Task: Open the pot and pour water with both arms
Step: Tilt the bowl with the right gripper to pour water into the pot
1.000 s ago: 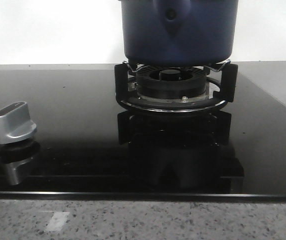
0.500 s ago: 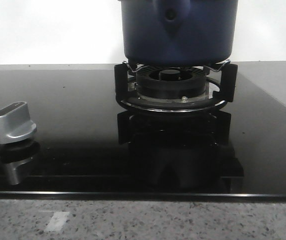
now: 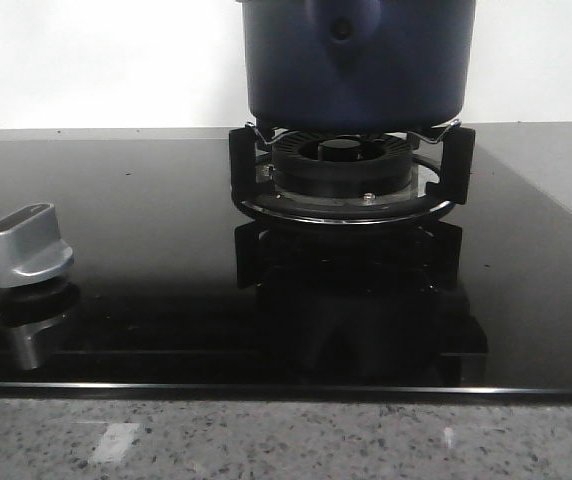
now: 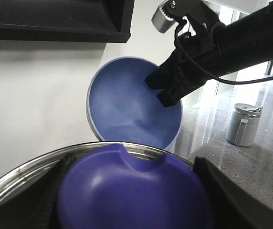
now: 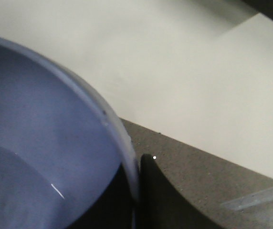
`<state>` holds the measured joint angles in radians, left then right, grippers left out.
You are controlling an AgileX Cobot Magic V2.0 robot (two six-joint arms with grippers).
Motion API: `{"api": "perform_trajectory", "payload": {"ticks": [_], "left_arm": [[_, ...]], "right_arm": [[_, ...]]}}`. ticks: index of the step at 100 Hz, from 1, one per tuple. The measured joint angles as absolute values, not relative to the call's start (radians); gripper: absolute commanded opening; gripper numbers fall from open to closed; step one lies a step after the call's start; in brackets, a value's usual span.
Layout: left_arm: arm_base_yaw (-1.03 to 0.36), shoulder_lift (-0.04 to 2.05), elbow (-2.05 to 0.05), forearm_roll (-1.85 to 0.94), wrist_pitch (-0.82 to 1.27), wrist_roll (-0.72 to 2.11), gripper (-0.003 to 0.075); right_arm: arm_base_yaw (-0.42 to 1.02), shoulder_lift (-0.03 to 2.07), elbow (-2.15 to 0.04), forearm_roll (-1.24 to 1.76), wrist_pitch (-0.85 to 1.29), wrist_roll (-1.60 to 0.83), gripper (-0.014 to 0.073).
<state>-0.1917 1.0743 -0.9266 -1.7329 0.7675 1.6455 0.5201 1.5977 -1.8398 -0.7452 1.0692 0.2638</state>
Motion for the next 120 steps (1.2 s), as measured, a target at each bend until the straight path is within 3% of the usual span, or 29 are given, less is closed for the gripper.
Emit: {"api": "perform_trajectory", "payload": {"ticks": [120], "left_arm": [[-0.192,1.074,-0.927,-1.733,0.768,1.645,0.0295]], "right_arm": [[0.642,1.598,-1.731,-1.284,0.999,0.368,-0.0044]]}}
